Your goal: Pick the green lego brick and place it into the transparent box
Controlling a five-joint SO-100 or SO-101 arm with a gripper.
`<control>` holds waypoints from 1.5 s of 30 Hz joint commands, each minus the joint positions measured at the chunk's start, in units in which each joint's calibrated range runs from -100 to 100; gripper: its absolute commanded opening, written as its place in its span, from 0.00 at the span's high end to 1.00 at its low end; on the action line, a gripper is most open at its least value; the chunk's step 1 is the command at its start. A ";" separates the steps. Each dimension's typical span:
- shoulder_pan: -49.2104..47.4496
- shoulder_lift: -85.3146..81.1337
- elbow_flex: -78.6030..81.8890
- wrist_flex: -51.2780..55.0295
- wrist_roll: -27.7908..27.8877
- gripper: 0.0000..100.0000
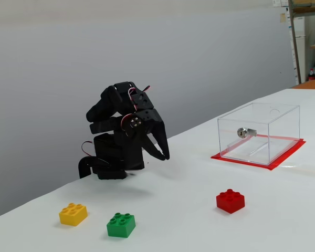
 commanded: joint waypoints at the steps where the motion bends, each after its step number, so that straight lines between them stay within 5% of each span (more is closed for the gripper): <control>1: 1.74 0.68 -2.94 0.02 -0.79 0.98; 13: 12.24 16.55 -8.09 -0.41 -1.26 0.98; 24: 22.29 33.43 -10.80 -17.30 -1.10 0.98; 37: 23.85 57.19 -29.61 -17.73 -1.26 0.98; 45: 29.09 69.75 -39.10 -17.73 -6.00 0.97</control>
